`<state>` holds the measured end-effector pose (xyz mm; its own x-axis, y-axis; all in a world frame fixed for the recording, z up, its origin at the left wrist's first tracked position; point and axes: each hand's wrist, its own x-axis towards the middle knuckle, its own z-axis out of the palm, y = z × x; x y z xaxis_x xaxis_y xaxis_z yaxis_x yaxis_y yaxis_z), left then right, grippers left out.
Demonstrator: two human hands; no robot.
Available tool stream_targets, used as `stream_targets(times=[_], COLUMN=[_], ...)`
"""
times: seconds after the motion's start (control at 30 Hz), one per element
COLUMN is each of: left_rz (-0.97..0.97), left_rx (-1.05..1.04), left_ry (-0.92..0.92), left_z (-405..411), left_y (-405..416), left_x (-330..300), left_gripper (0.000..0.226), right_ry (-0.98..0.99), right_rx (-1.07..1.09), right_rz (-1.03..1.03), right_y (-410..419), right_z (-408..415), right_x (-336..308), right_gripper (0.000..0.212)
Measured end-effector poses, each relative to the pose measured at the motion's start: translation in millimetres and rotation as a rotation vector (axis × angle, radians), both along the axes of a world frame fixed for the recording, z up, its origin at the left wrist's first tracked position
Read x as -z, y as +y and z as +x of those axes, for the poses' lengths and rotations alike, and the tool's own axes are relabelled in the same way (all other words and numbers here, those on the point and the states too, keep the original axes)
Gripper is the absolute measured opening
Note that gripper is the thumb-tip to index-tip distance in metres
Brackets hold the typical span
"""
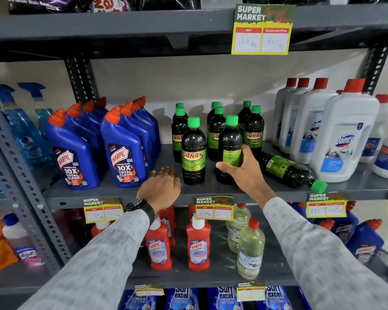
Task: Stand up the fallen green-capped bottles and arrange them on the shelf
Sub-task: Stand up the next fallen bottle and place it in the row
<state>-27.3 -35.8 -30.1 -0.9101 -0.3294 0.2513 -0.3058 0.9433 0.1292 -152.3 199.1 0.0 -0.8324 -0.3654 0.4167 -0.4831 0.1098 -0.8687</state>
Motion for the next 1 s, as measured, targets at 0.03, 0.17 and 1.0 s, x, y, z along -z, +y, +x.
stream_targets(times=[0.03, 0.17, 1.0], left_rz=[-0.003, 0.007, 0.020], left_rx=[-0.001, 0.001, 0.002], left_ry=[-0.003, -0.012, -0.011], left_z=[0.1, 1.0, 5.7], left_y=[0.3, 0.5, 5.9], left_x=[-0.3, -0.8, -5.6], left_gripper=[0.062, 0.062, 0.060], right_ry=[0.034, 0.080, 0.033], right_rx=[0.033, 0.081, 0.033], right_rz=[0.015, 0.052, 0.031], right_y=[-1.3, -1.6, 1.1], right_z=[1.3, 1.7, -9.4], right_x=[-0.4, -2.0, 6.1], right_gripper=[0.071, 0.080, 0.066])
